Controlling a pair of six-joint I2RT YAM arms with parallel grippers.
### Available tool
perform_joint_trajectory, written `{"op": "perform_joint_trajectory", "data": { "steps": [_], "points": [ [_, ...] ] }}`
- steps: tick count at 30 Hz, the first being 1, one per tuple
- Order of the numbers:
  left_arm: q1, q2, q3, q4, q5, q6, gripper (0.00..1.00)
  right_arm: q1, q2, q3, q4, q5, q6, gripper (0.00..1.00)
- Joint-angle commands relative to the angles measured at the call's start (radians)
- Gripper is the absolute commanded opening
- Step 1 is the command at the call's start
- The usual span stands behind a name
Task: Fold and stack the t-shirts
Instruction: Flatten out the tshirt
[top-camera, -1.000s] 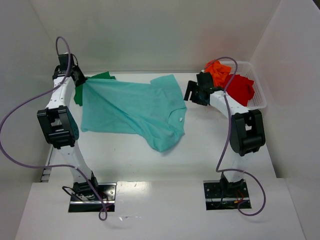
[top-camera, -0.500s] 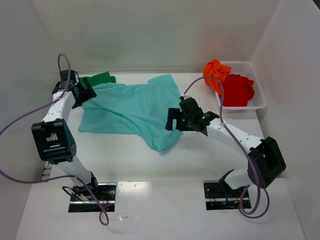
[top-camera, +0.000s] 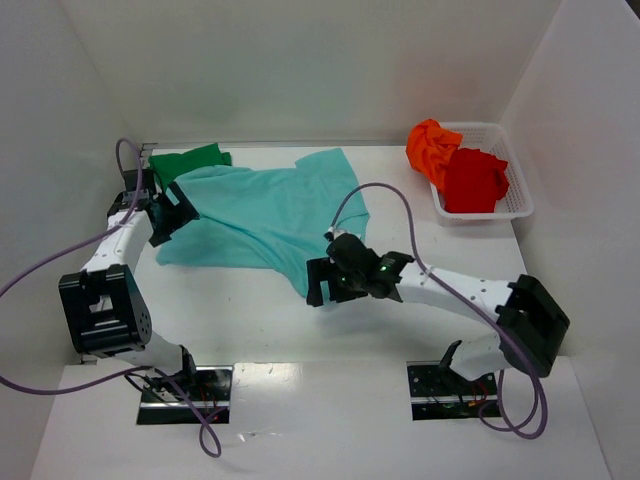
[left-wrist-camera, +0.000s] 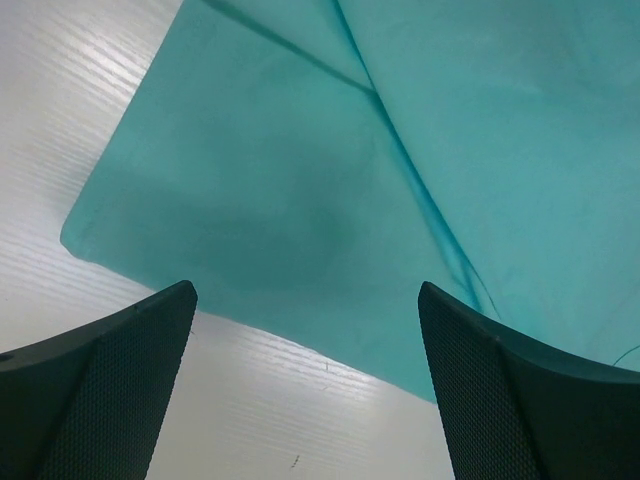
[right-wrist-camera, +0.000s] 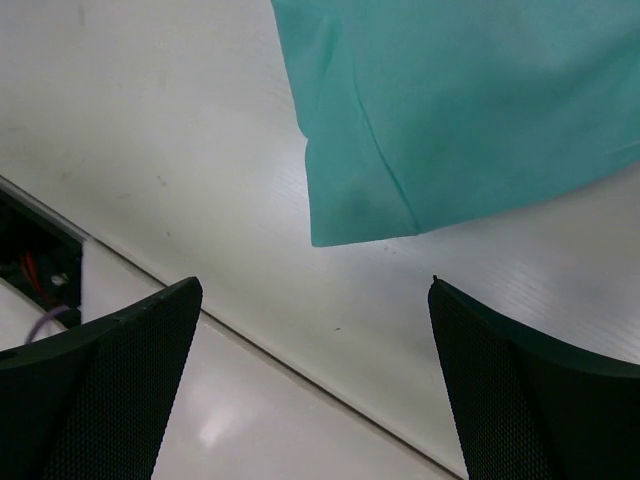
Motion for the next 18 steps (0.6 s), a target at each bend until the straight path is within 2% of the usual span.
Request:
{"op": "perform_joint_trajectory", "data": {
  "steps": [1,9,11,18],
  "points": [
    [0.005,-0.049,-0.013,0.023,0.028,-0.026,0.99,0.034,0.095,-0.004,0.03,0.054,0.012,0.99],
    [0.005,-0.017,-0.001,0.023,0.028,0.003,0.99,0.034,0.237,0.08,0.02,0.215,0.021,0.99],
    [0.014,-0.008,0.012,0.023,0.028,0.013,0.99,0.034,0.249,0.102,0.02,0.267,0.053,0.89],
    [0.032,0.035,0.021,0.023,0.057,0.023,0.99,-0.01,0.281,0.157,0.069,0.341,0.064,0.63]
  ]
}}
